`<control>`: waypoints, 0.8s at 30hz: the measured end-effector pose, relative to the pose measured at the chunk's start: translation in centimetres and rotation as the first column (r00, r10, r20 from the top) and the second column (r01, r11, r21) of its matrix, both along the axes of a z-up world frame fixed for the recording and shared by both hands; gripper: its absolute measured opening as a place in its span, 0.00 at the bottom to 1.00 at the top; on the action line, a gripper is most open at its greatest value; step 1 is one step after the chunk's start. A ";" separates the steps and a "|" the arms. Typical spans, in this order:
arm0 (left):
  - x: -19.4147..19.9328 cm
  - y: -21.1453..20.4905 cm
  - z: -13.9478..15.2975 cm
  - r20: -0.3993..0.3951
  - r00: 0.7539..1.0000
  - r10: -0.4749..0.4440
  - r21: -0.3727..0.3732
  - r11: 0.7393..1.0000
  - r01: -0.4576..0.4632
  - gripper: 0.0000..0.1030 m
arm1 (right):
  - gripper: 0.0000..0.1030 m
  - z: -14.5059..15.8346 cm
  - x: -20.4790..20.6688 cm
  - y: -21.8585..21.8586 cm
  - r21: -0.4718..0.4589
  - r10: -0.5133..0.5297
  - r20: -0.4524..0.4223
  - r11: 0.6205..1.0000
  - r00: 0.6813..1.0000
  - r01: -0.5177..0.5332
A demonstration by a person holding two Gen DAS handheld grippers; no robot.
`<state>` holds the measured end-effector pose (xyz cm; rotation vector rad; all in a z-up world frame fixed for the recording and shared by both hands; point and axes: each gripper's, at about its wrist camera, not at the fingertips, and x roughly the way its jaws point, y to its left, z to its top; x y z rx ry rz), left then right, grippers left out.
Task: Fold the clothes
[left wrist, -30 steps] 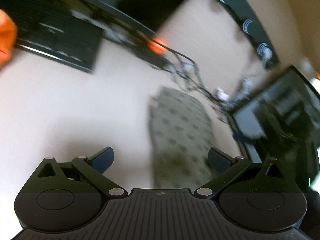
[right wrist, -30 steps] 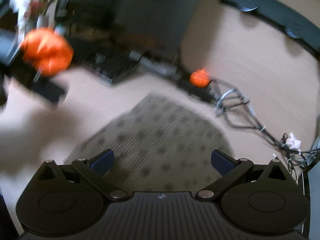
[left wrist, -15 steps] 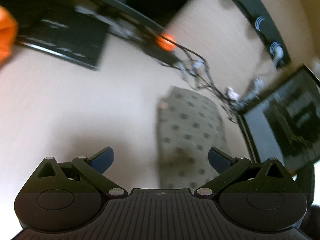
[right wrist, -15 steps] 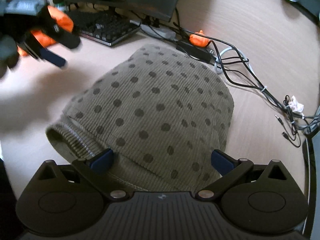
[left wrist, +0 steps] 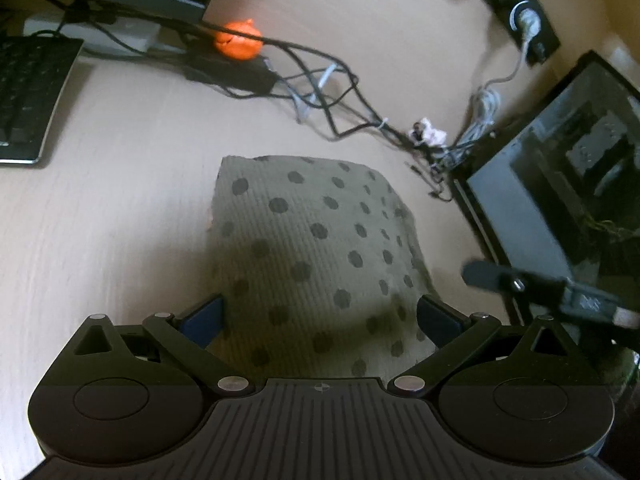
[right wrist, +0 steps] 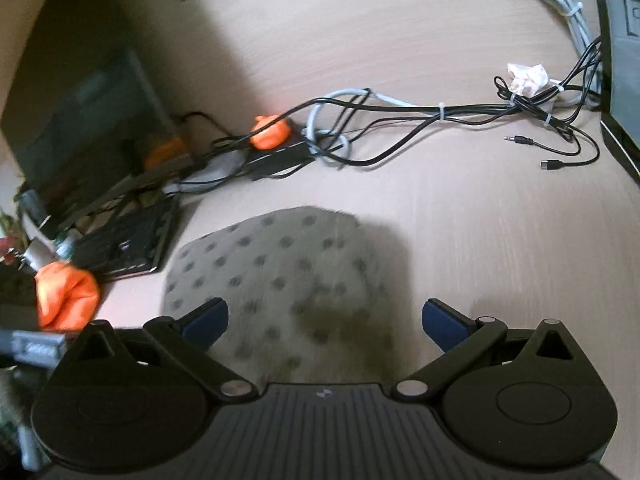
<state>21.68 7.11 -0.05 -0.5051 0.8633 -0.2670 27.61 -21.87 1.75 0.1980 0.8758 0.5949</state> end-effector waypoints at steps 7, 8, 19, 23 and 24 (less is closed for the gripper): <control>1.2 -0.1 0.3 -0.052 0.999 0.015 0.083 0.996 -0.011 1.00 | 1.00 -2.4 2.6 1.5 0.017 -0.023 -0.055 1.000 0.998 0.024; 1.3 -0.1 0.3 -0.056 0.998 0.013 0.091 0.996 -0.008 1.00 | 1.00 -2.7 2.7 1.6 0.026 -0.023 -0.068 0.999 0.997 0.024; 3.8 -1.6 -0.1 -0.081 0.994 -0.069 0.082 0.994 0.075 1.00 | 1.00 -4.5 5.3 2.5 0.258 0.025 -0.273 0.965 0.962 0.048; 5.5 -2.2 0.1 -0.078 0.992 -0.101 0.066 0.992 0.107 1.00 | 1.00 -4.6 6.5 1.9 0.321 0.016 -0.339 0.942 0.941 0.100; 6.1 -2.5 0.2 -0.074 0.991 -0.111 0.059 0.992 0.115 1.00 | 1.00 -4.3 6.7 1.6 0.340 0.013 -0.342 0.934 0.940 0.110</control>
